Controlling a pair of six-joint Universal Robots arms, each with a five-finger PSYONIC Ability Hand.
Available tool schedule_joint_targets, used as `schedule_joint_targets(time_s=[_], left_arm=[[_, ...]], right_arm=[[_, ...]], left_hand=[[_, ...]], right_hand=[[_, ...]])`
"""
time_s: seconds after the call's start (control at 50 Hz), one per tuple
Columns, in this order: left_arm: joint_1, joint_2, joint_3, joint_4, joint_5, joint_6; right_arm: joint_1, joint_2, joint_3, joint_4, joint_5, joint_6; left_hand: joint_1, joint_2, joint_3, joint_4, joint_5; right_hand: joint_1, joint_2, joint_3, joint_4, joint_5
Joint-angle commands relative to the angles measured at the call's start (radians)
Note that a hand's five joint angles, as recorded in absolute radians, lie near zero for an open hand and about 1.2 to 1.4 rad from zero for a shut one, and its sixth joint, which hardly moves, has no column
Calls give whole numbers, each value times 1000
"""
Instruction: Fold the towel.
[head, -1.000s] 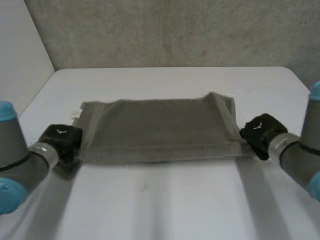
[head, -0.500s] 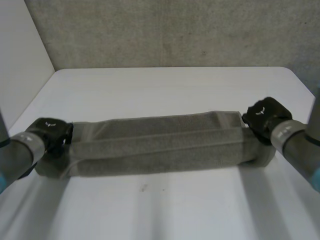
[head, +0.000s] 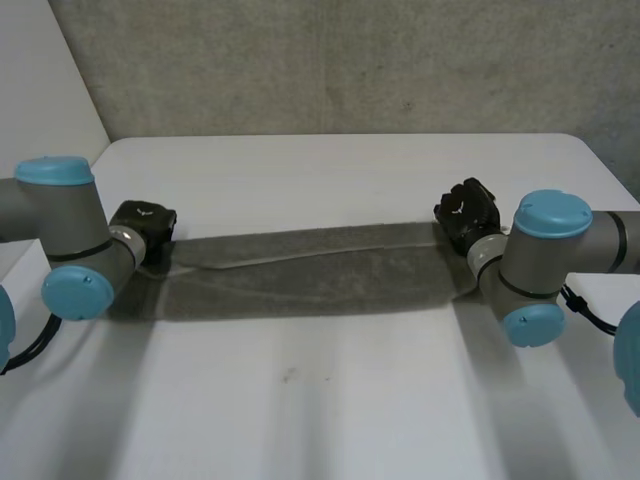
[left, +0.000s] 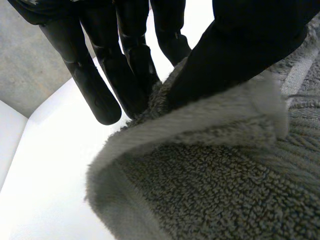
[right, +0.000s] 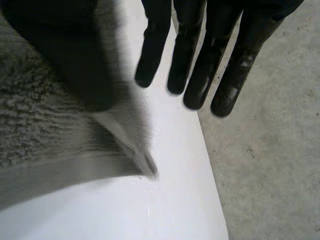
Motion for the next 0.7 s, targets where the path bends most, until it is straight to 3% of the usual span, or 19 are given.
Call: schedule_joint_targets(time_s=[0.02, 0.2, 0.38, 0.54, 0.58, 0.7], left_arm=[[-18, 6, 9, 48, 2, 1], [-29, 131, 10, 138, 2, -20], [-15, 282, -48, 138, 4, -87], [-14, 420, -232, -7, 7, -123], [-14, 434, -284, -105, 7, -121], [-14, 426, -326, -248, 8, -121]], right_arm=[[-2, 18, -45, -44, 5, 44], [-12, -134, -40, -74, 45, 315], [-17, -252, 33, -21, 43, 379], [-17, -357, 127, 150, 36, 423], [-19, -369, 135, 230, 30, 463], [-40, -366, 121, 355, -21, 515]], left_hand=[[-994, -1043, -1042, -1043, -1038], [-994, -1043, -1042, -1043, -1038], [-984, -1033, -1032, -1033, -1029], [-905, -954, -953, -954, -949], [-794, -843, -842, -843, -838], [-667, -716, -715, -716, -711]], right_hand=[[-510, -617, -638, -639, -666], [-510, -617, -638, -639, -666], [-510, -617, -638, -639, -666], [-510, -617, -638, -639, -666], [-269, -376, -396, -398, -425], [-77, -184, -205, -206, -233]])
